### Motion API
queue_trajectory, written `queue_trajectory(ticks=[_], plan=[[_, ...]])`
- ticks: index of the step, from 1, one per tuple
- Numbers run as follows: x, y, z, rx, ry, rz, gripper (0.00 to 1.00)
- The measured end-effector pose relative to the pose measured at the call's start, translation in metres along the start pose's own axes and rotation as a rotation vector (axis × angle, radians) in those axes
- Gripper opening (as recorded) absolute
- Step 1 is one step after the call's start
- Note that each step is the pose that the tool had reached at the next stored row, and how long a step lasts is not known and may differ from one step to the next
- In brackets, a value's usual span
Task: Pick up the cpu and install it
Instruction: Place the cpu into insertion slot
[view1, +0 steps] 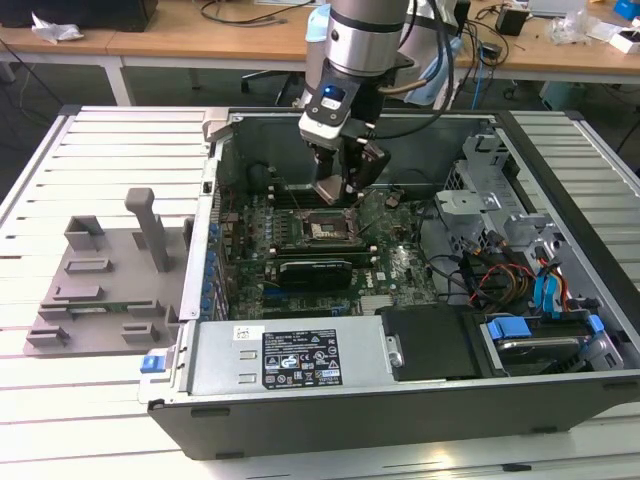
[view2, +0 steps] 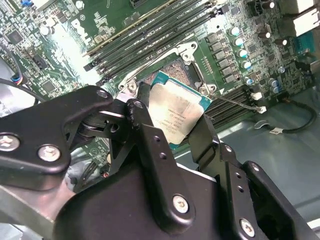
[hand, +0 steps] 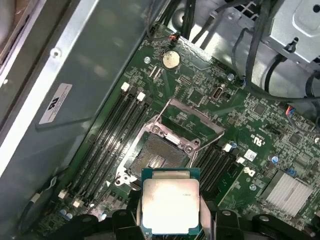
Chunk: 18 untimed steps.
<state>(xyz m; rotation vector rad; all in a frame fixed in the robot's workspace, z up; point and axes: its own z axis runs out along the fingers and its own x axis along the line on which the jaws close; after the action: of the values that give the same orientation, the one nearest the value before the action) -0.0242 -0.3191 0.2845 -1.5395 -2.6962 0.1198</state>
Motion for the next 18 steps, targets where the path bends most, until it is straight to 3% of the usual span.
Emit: queue_trajectory(ticks=[5,11,18], plan=[[0.0,0.0,0.0001,0.0007,0.006,0.072,0.55],[0.0,0.0,0.0004,0.0022,0.016,0.202,0.55],[0.0,0.0001,0.0007,0.0039,0.0219,0.294,0.55]])
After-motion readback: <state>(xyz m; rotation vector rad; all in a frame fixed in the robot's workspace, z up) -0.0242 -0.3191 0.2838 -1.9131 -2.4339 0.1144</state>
